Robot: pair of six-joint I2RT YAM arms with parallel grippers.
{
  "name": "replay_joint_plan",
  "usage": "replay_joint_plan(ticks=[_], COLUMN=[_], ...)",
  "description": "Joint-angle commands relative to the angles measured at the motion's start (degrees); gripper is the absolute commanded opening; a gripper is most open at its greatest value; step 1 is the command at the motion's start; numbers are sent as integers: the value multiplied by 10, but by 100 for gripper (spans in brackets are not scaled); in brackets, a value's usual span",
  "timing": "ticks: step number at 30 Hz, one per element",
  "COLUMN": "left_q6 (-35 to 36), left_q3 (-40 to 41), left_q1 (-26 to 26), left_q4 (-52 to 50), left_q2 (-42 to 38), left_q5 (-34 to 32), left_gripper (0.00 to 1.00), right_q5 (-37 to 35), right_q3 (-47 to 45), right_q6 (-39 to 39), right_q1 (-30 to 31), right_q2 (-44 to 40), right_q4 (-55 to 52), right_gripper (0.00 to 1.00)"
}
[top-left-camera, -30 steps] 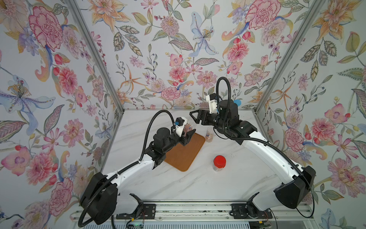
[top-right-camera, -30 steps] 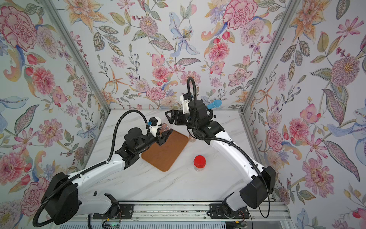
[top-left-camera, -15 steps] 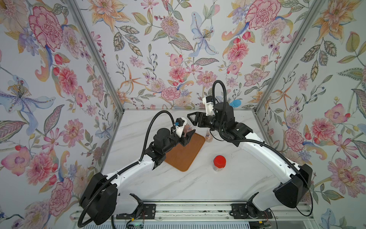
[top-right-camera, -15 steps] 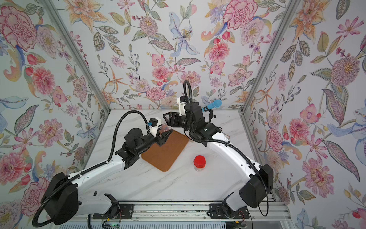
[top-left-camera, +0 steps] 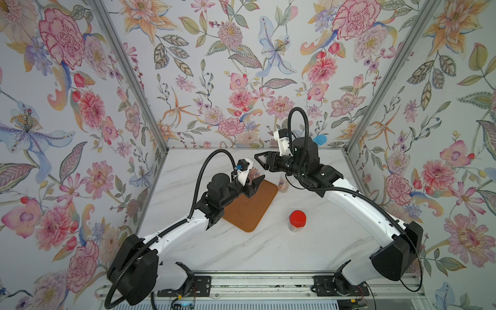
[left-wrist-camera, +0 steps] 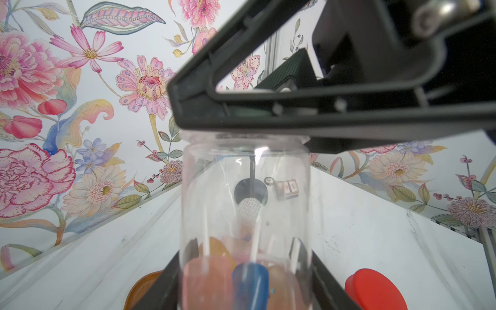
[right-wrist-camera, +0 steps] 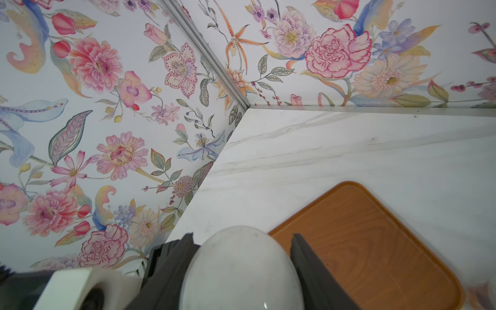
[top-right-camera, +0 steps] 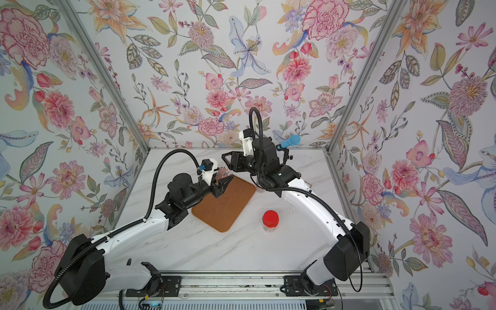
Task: Pour the candies out of the jar
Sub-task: Unscrew the lid from the jar.
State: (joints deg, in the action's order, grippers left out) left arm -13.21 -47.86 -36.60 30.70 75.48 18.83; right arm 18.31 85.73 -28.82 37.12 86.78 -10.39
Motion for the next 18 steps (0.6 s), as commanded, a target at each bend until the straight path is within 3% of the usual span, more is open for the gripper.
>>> replay_joint_plan(ticks=[1,5,8,13,14,17,18], left_q6=[-35,-86,-92,-64,-59,-50,-46], left_q3=[-5,-15,-28,-17,-15,-13,-13], left_q1=[1,9,8,8,9,8,8], left_q4=[72,116,113,93,90,73,66], left_q2=[-17,-10,-8,-20,-20,-20,-21], left_q5=[135,203,215,178,174,161,153], left_gripper=[0,0,0,0,0,0,0], right_q5=[208,352,356,336,326,263,240], right_q3=[-10,-14,-4,3,9,17,20], right_q6=[67,62,97,87,82,67,64], right_q1=[-13,-41,-43,-47,-47,-49,-51], right_q2=[-15,-26,-32,-27,-25,-25,-26], right_q4=[77,116,69,57,48,26,18], right_gripper=[34,28,27,30,36,80,90])
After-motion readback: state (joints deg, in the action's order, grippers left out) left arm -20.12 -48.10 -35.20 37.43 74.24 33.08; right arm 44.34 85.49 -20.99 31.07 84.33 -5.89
